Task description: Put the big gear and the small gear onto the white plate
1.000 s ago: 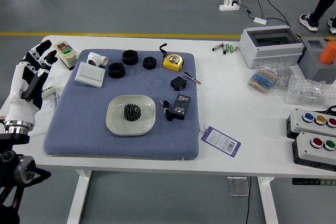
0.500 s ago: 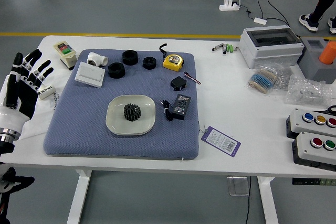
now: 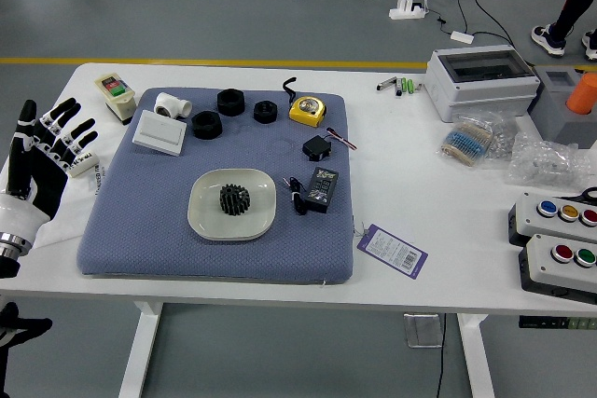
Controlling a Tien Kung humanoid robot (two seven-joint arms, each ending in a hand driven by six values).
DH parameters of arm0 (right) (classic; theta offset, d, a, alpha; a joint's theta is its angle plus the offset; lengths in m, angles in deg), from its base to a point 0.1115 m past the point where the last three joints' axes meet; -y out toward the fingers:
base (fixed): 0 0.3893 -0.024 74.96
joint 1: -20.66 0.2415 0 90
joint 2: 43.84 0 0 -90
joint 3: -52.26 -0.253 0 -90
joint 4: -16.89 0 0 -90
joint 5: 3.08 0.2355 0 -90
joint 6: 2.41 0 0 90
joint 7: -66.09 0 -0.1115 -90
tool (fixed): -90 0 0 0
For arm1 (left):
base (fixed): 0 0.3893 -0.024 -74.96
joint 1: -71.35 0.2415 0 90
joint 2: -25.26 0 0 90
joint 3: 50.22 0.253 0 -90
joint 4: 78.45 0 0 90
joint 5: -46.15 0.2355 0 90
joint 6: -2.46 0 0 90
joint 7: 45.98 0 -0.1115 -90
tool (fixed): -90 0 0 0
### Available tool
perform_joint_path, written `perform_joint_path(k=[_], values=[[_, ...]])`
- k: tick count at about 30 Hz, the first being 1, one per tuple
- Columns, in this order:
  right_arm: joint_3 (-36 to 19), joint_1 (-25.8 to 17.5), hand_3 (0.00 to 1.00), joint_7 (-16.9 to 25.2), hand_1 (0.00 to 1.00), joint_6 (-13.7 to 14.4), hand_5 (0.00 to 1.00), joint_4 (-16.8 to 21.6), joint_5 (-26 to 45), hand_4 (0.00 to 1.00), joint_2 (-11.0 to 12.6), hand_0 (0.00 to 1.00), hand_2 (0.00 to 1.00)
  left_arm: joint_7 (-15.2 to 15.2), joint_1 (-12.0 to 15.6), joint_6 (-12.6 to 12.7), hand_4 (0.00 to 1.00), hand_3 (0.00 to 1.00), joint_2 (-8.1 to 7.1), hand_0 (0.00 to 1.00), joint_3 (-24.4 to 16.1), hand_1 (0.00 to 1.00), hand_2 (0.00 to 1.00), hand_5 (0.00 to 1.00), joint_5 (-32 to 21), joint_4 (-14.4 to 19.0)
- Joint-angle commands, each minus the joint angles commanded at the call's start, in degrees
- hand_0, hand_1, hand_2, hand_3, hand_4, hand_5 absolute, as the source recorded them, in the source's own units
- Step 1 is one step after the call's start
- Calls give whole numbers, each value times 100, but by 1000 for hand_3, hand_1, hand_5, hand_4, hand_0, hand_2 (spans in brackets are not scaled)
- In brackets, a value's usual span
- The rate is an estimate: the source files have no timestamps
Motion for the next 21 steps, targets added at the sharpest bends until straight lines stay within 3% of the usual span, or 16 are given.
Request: perform_joint_path(k=[21], values=[[14,-23,562,4,705,2,642,2,4,787,-9,695,734,146,13,-104,913,822,7,822,76,800,911,973,74,-49]])
